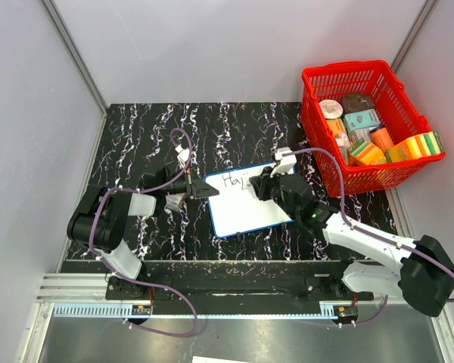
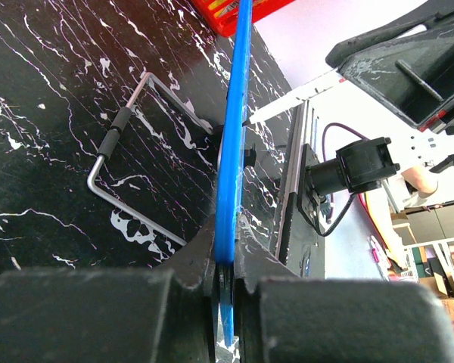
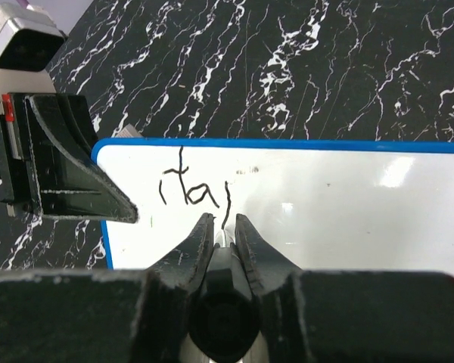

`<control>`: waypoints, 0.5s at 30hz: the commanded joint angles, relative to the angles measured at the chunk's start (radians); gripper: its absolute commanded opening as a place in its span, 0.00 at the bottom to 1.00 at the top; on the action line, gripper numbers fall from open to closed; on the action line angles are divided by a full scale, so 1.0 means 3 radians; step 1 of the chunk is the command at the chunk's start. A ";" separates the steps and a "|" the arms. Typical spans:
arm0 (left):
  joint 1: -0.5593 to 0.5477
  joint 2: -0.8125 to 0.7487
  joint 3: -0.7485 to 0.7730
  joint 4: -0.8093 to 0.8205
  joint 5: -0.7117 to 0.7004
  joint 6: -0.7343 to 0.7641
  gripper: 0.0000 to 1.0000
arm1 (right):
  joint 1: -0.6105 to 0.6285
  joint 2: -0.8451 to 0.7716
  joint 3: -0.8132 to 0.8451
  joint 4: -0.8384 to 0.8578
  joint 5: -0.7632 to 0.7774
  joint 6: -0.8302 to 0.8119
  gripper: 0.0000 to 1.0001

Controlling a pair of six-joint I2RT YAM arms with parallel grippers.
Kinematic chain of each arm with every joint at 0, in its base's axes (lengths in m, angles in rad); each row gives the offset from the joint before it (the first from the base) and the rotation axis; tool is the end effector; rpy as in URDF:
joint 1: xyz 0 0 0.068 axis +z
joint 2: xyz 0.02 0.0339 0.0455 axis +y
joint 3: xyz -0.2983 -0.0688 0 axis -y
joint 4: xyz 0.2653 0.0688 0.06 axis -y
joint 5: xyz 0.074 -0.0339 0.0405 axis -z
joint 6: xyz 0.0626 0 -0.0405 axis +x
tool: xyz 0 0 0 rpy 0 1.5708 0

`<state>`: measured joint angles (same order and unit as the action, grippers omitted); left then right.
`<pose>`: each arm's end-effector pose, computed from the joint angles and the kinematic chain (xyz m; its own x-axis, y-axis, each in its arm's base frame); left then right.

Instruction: Write a sentence on the whiteboard

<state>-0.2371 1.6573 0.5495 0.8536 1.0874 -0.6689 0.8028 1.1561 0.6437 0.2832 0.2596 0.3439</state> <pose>0.2958 -0.1285 0.1742 -0.7760 -0.1090 -0.6212 0.5876 0.2331 -0.7749 0.2140 0.1985 0.2782 -0.3244 0.1331 -0.9365 -0.4378 0.8565 0.2734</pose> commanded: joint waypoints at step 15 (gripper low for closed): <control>-0.0043 -0.0053 0.0035 -0.0140 -0.0214 0.0430 0.00 | -0.0032 -0.0285 0.0094 0.0129 0.0050 -0.0042 0.00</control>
<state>-0.2436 1.6550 0.5537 0.8536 1.0874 -0.6579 0.8028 1.0771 0.6235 0.2523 0.2455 0.3447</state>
